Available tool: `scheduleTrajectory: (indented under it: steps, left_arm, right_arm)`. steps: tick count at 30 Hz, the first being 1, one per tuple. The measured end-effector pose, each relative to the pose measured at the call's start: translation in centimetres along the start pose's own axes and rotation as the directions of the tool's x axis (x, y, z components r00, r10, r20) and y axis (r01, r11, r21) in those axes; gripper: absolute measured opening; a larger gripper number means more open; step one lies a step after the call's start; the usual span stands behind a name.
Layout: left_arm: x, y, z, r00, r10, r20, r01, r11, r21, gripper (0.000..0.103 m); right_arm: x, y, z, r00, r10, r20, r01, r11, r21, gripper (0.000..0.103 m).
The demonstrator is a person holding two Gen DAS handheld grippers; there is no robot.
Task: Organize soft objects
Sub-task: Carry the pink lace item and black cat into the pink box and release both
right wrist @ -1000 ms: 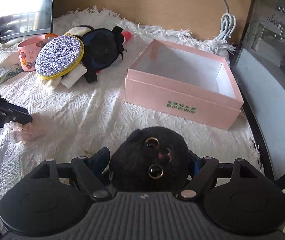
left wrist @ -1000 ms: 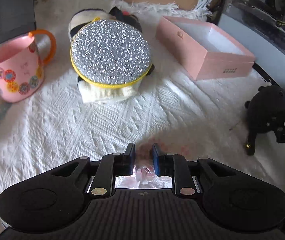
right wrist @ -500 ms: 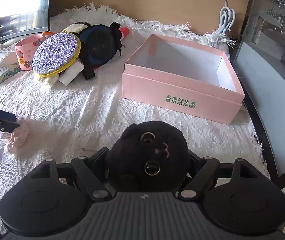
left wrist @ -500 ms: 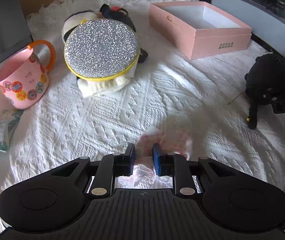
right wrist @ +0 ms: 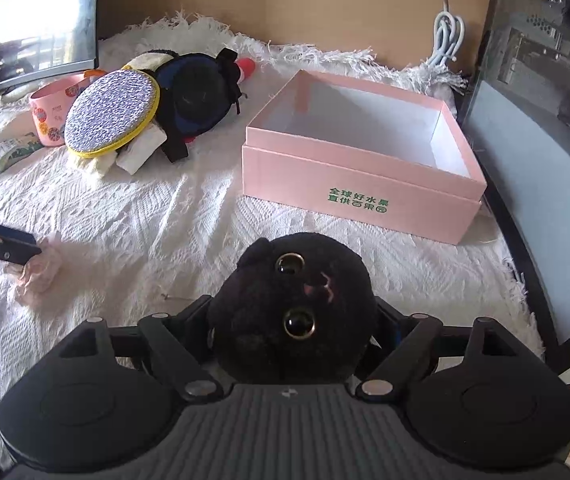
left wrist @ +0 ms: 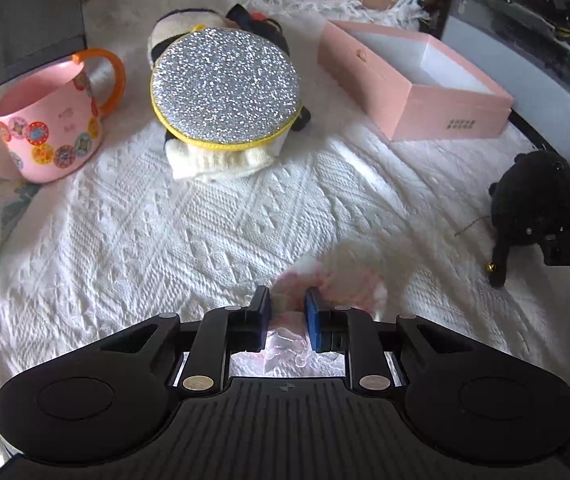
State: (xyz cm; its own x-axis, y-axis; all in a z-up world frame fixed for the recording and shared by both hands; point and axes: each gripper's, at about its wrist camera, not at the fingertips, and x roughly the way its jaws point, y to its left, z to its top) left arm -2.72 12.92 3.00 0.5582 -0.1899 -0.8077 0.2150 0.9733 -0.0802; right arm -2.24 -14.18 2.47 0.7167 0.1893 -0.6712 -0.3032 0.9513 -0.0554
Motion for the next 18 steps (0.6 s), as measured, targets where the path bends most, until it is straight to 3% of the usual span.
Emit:
scheduleTrajectory:
  steps: [2,5,14,18]
  left_arm:
    - [-0.2,-0.2,-0.2,1.0,0.003,0.016,-0.003,1.0,-0.003,0.015]
    - [-0.9,-0.6,-0.3,0.999,-0.024,0.037,0.023,1.0,0.008,0.011]
    - [-3.8,-3.3,0.6,0.991,-0.091,0.097,0.083,0.993,0.086,0.01]
    - [-5.0,-4.8,3.1,0.976,-0.164,0.14,0.151,0.984,0.099,0.01]
  right_arm:
    - [0.4,0.0,0.3,1.0,0.008,-0.007,-0.008,1.0,0.011,0.082]
    - [0.0,0.1,0.7,1.0,0.025,0.001,-0.025,1.0,0.002,0.066]
    - [-3.9,-0.9,1.4,0.998,0.033,0.05,-0.033,0.999,0.001,0.065]
    - [-6.4,-2.1,2.4,0.996,0.033,0.087,-0.033,0.999,0.003,0.065]
